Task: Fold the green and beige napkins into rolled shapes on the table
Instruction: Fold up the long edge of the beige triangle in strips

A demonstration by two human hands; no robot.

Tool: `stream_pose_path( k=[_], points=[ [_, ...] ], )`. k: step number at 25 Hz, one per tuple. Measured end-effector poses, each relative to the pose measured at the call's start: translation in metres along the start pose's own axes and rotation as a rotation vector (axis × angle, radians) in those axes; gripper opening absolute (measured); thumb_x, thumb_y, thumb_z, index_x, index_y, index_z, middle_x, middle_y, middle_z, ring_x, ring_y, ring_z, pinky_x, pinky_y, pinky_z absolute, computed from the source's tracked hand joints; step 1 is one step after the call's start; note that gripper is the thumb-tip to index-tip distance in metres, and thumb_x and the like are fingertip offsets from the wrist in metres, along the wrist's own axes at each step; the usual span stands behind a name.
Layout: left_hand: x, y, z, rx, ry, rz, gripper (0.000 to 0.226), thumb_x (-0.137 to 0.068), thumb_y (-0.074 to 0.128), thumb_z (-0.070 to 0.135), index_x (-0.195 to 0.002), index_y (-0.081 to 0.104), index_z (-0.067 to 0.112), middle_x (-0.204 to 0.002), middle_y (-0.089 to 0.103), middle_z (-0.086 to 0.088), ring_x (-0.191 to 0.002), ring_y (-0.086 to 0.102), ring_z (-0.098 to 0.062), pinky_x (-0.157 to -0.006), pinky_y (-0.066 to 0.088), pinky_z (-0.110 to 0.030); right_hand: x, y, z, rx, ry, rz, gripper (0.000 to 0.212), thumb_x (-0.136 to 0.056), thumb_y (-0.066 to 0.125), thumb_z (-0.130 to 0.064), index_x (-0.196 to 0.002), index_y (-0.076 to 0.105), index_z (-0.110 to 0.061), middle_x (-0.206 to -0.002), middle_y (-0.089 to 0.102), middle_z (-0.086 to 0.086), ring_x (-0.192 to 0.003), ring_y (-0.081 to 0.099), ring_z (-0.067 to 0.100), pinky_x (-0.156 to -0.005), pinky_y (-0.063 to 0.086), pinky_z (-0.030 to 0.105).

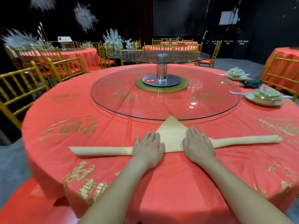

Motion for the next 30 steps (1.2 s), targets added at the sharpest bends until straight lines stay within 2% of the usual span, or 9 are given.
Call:
stream_pose_path(
  k=[14, 19, 21, 23, 24, 26, 28, 30],
  points=[
    [0.057, -0.021, -0.127, -0.020, -0.285, 0.003, 0.053, -0.100, 0.015, 0.043, -0.150, 0.007, 0.029, -0.159, 0.001, 0.001, -0.146, -0.002, -0.017, -0.116, -0.001, -0.050, -0.004, 0.005, 0.004, 0.022, -0.014, -0.050, 0.055, -0.098, 0.017, -0.031, -0.149, 0.016, -0.010, -0.157, 0.015, 0.005, -0.145, 0.011, 0.017, -0.117, 0.008, 0.037],
    [0.070, -0.024, -0.148, 0.001, -0.329, -0.007, 0.055, -0.100, 0.017, 0.042, -0.151, 0.004, 0.026, -0.159, -0.001, -0.001, -0.146, -0.004, -0.018, -0.116, -0.003, -0.050, -0.003, 0.003, 0.002, 0.028, -0.026, -0.049, 0.054, -0.098, 0.017, -0.030, -0.147, 0.019, -0.007, -0.156, 0.019, 0.007, -0.144, 0.014, 0.018, -0.117, 0.010, 0.038],
    [0.072, -0.029, -0.148, 0.024, -0.335, 0.039, 0.059, -0.098, 0.026, 0.037, -0.151, 0.005, 0.021, -0.159, 0.001, -0.003, -0.146, -0.003, -0.018, -0.114, -0.007, -0.052, -0.002, 0.002, 0.000, 0.052, -0.044, -0.027, 0.053, -0.097, 0.018, -0.029, -0.144, 0.023, -0.006, -0.154, 0.024, 0.007, -0.142, 0.018, 0.018, -0.116, 0.014, 0.039],
    [0.070, -0.040, -0.136, 0.039, -0.260, 0.193, 0.061, -0.094, 0.039, 0.029, -0.149, 0.016, 0.018, -0.158, 0.011, -0.002, -0.146, 0.005, -0.017, -0.114, -0.007, -0.052, -0.002, 0.002, -0.001, 0.056, -0.045, -0.010, 0.052, -0.097, 0.019, -0.029, -0.144, 0.024, -0.006, -0.153, 0.025, 0.006, -0.141, 0.020, 0.018, -0.115, 0.015, 0.039],
    [0.069, -0.046, -0.124, 0.056, -0.168, 0.269, 0.058, -0.092, 0.042, 0.027, -0.146, 0.025, 0.019, -0.156, 0.020, 0.000, -0.145, 0.012, -0.016, -0.116, -0.001, -0.050, -0.003, 0.002, -0.002, 0.059, -0.045, -0.003, 0.052, -0.097, 0.019, -0.029, -0.143, 0.025, -0.006, -0.152, 0.026, 0.006, -0.140, 0.021, 0.018, -0.115, 0.016, 0.039],
    [0.066, -0.049, -0.088, 0.123, 0.105, 0.318, 0.050, -0.089, 0.040, 0.032, -0.138, 0.041, 0.023, -0.148, 0.038, 0.003, -0.138, 0.030, -0.015, -0.115, 0.022, -0.045, -0.004, 0.001, -0.003, 0.052, -0.050, 0.017, 0.052, -0.097, 0.019, -0.030, -0.142, 0.028, -0.006, -0.151, 0.029, 0.006, -0.139, 0.022, 0.018, -0.115, 0.017, 0.039],
    [0.065, -0.041, -0.051, 0.004, 0.374, 0.246, 0.048, -0.085, 0.037, 0.038, -0.129, 0.051, 0.025, -0.136, 0.052, 0.005, -0.123, 0.049, -0.016, -0.099, 0.045, -0.036, -0.004, 0.001, -0.002, 0.029, -0.044, 0.008, 0.053, -0.098, 0.019, -0.031, -0.144, 0.024, -0.006, -0.153, 0.025, 0.007, -0.141, 0.019, 0.018, -0.116, 0.014, 0.039],
    [0.058, -0.031, -0.035, -0.153, 0.483, 0.224, 0.042, -0.080, 0.039, 0.038, -0.114, 0.060, 0.026, -0.118, 0.064, 0.007, -0.102, 0.063, -0.018, -0.074, 0.055, -0.030, -0.003, 0.001, -0.003, 0.024, -0.051, 0.009, 0.054, -0.098, 0.020, -0.033, -0.146, 0.020, -0.007, -0.155, 0.022, 0.006, -0.143, 0.016, 0.018, -0.116, 0.012, 0.039]
  ],
)
Point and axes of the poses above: each hand's wrist, its own x-axis away from the middle knuckle, its own y-axis out of the palm, z = x × y, the point moved 4 cm from there along -x, towards the middle knuckle
